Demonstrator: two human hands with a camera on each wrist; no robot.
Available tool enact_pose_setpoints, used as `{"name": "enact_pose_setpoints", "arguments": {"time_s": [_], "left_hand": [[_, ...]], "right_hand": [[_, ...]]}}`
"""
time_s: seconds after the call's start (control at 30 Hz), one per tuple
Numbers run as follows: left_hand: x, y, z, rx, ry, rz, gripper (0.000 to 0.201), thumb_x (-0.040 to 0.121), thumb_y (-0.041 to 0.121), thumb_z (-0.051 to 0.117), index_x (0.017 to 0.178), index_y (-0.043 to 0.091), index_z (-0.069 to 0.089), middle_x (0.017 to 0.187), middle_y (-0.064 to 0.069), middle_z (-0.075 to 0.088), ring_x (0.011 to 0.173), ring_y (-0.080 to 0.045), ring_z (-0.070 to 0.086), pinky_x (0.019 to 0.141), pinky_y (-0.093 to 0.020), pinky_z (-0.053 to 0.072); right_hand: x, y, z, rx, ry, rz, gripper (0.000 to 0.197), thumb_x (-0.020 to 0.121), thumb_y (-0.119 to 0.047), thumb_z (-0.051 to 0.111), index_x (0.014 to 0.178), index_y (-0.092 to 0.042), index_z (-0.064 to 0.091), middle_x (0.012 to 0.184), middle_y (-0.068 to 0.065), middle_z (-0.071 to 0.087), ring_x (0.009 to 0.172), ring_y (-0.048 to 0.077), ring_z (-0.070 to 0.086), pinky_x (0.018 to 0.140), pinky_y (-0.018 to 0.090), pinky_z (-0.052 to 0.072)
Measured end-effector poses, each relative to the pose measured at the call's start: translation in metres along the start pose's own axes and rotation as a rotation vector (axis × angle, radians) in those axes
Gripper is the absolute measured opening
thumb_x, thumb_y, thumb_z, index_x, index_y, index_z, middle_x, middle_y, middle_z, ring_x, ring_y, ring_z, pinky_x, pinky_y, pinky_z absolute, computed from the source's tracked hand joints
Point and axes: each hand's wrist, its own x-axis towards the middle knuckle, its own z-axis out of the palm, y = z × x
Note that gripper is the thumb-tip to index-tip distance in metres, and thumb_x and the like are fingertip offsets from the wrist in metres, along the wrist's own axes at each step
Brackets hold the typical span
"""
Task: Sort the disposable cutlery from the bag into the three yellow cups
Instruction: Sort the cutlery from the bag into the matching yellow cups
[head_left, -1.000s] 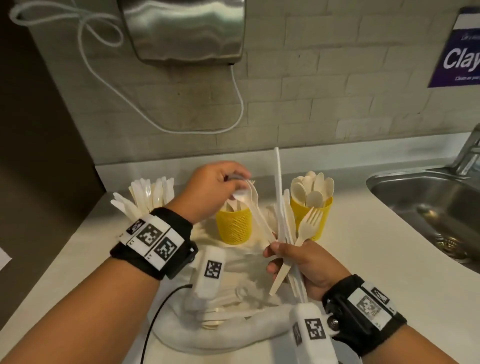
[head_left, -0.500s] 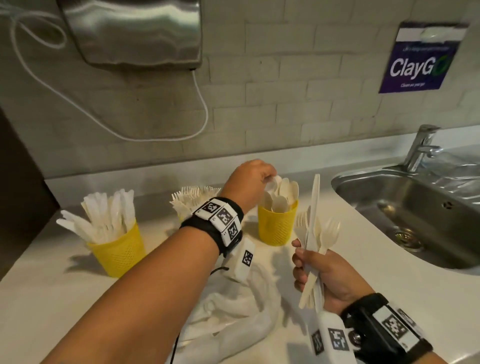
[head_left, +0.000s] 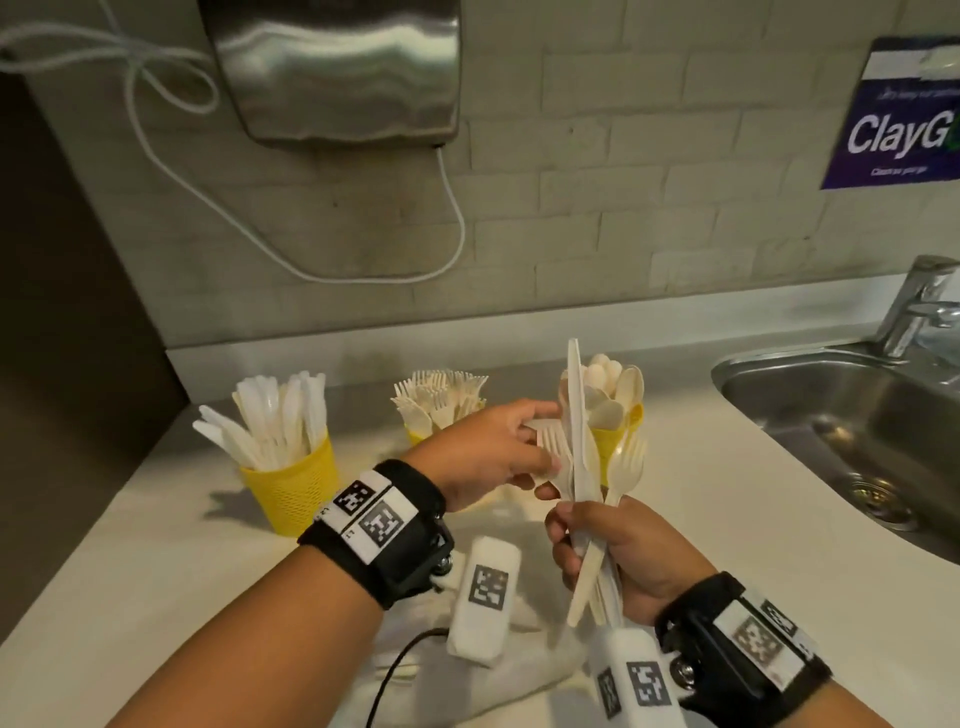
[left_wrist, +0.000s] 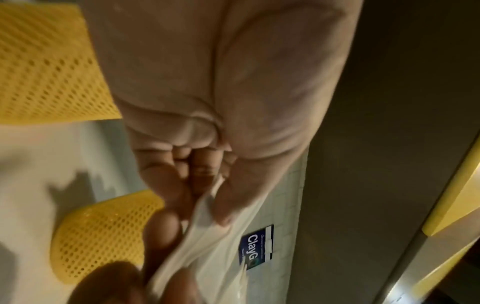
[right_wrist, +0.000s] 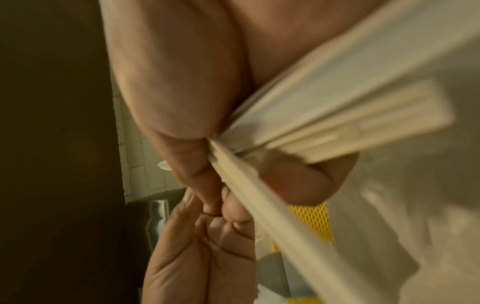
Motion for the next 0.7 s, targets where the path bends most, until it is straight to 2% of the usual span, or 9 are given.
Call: {"name": "enact_pose_setpoints", "arguments": {"time_s": [0.13, 0.2, 0.27, 0.37, 0.43, 0.5, 0.6, 0.63, 0.7], "left_hand": [[-0.021, -0.011, -0.015, -0.222, 0.168, -0.018, 0.035, 0.084, -0.007, 0.058, 0.107, 0.019, 0.057, 0.082, -0.006, 0.057, 0.06, -0.008, 0.061, 0.052, -0.014, 0.049], [-0.03, -0.014, -0.027, -0.296, 0.247, -0.029, 0.034, 0.084, -0.01, 0.055, 0.102, 0.019, 0.058, 0.079, -0.005, 0.054, 0.056, -0.005, 0.058, 0.05, -0.014, 0.049], [-0.04, -0.012, -0.038, -0.313, 0.272, -0.013, 0.035, 0.085, -0.011, 0.052, 0.103, 0.018, 0.059, 0.082, -0.006, 0.052, 0.062, -0.008, 0.056, 0.053, -0.016, 0.05], [-0.05, -0.009, -0.045, -0.045, 0.254, -0.053, 0.026, 0.089, 0.009, 0.058, 0.107, 0.027, 0.056, 0.094, -0.009, 0.052, 0.077, -0.017, 0.05, 0.063, -0.026, 0.045], [-0.054, -0.008, -0.045, 0.07, 0.282, -0.065, 0.02, 0.088, 0.019, 0.06, 0.107, 0.022, 0.053, 0.09, -0.009, 0.054, 0.07, -0.015, 0.05, 0.058, -0.027, 0.043], [-0.056, -0.006, -0.047, 0.081, 0.355, -0.05, 0.017, 0.088, 0.012, 0.059, 0.104, 0.017, 0.054, 0.089, -0.011, 0.058, 0.066, -0.016, 0.055, 0.062, -0.029, 0.05], [-0.062, 0.003, -0.06, 0.192, 0.538, 0.031, 0.026, 0.086, -0.001, 0.051, 0.092, 0.022, 0.059, 0.099, -0.005, 0.064, 0.079, -0.022, 0.066, 0.081, -0.041, 0.057], [-0.065, 0.007, -0.066, 0.262, 0.615, 0.084, 0.027, 0.084, -0.002, 0.049, 0.089, 0.022, 0.06, 0.099, -0.002, 0.064, 0.082, -0.021, 0.067, 0.082, -0.045, 0.056], [-0.07, 0.018, -0.076, 0.442, 0.747, 0.175, 0.024, 0.085, 0.002, 0.047, 0.089, 0.024, 0.057, 0.099, 0.004, 0.065, 0.083, -0.017, 0.064, 0.08, -0.041, 0.055]], "right_hand": [[0.007, 0.006, 0.016, -0.069, -0.043, 0.053, 0.013, 0.076, -0.011, 0.06, 0.071, 0.001, 0.063, 0.048, 0.014, 0.053, 0.037, 0.021, 0.048, 0.042, 0.024, 0.044], [0.009, 0.01, 0.021, -0.058, -0.041, 0.051, 0.008, 0.08, -0.005, 0.058, 0.083, 0.002, 0.063, 0.056, 0.014, 0.057, 0.038, 0.021, 0.05, 0.041, 0.024, 0.045], [0.011, 0.014, 0.024, -0.059, -0.034, 0.034, 0.014, 0.076, -0.002, 0.061, 0.089, -0.001, 0.064, 0.068, 0.018, 0.056, 0.042, 0.021, 0.05, 0.043, 0.025, 0.045], [0.014, 0.02, 0.031, -0.247, -0.011, -0.036, 0.006, 0.075, -0.009, 0.066, 0.071, -0.007, 0.07, 0.066, 0.018, 0.049, 0.047, 0.021, 0.047, 0.051, 0.029, 0.042], [0.014, 0.025, 0.037, -0.333, 0.008, -0.068, 0.008, 0.078, -0.013, 0.068, 0.073, -0.007, 0.068, 0.058, 0.015, 0.05, 0.051, 0.022, 0.046, 0.058, 0.034, 0.038], [0.014, 0.028, 0.04, -0.345, -0.004, -0.09, 0.014, 0.078, -0.017, 0.068, 0.084, -0.004, 0.07, 0.064, 0.014, 0.057, 0.056, 0.021, 0.051, 0.064, 0.038, 0.039], [0.015, 0.027, 0.039, -0.215, 0.02, -0.077, 0.016, 0.088, -0.009, 0.058, 0.101, -0.002, 0.065, 0.076, 0.01, 0.068, 0.058, 0.019, 0.059, 0.064, 0.036, 0.049], [0.016, 0.026, 0.036, -0.153, 0.042, -0.075, 0.016, 0.09, -0.007, 0.055, 0.104, -0.004, 0.062, 0.077, 0.009, 0.069, 0.056, 0.019, 0.06, 0.062, 0.035, 0.05], [0.017, 0.022, 0.032, -0.067, 0.104, -0.083, 0.014, 0.091, -0.004, 0.051, 0.102, -0.008, 0.058, 0.072, 0.011, 0.066, 0.051, 0.019, 0.056, 0.056, 0.031, 0.049]]}}
